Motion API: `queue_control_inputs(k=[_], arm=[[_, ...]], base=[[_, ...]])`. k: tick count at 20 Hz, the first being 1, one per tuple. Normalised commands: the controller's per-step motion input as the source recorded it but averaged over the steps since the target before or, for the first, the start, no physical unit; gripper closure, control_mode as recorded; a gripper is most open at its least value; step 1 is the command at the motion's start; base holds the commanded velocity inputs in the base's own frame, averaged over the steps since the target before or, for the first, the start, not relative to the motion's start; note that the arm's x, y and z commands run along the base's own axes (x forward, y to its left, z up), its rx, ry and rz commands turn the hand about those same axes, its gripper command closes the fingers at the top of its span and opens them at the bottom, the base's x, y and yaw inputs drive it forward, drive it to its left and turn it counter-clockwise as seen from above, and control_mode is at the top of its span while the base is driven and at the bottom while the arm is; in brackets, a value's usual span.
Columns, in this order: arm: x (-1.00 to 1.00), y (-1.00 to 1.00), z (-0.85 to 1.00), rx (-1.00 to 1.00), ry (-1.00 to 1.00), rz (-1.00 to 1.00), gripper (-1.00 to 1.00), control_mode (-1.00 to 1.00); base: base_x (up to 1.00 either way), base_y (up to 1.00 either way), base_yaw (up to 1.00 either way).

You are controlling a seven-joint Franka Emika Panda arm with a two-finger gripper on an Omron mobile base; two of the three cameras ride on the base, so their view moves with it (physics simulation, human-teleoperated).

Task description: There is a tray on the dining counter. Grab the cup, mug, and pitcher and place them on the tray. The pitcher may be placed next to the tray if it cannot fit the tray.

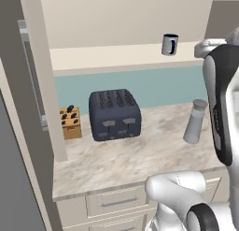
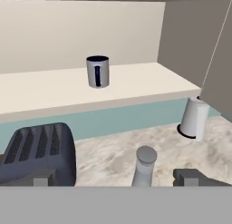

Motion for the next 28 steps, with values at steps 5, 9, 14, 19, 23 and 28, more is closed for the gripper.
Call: queue_control_inputs(k=[5,9,14,19,23,28], arm=[[0.29,0.02,-0.02,0.00,0.00,0.00,-1.00,-1.00],[0.34,0.04,-0.02,0.00,0.00,0.00,-1.00,-1.00],[0.33,0.01,-0.01,0.00,0.00,0.00,-1.00,-1.00],[0.28,0.00,-0.01,0.00,0.00,0.00,-1.00,-1.00],[0.25,0.00,0.00,0.00,0.00,0.00,-1.00,-1.00],[0.33,0.00,0.00,0.00,0.00,0.00,-1.00,-1.00]], base=[[0.00,0.00,0.00],[0.00,0.00,0.00],[0.00,0.00,0.00],[0.00,0.00,0.00],[0.00,0.00,0.00],[0.00,0.00,0.00]])
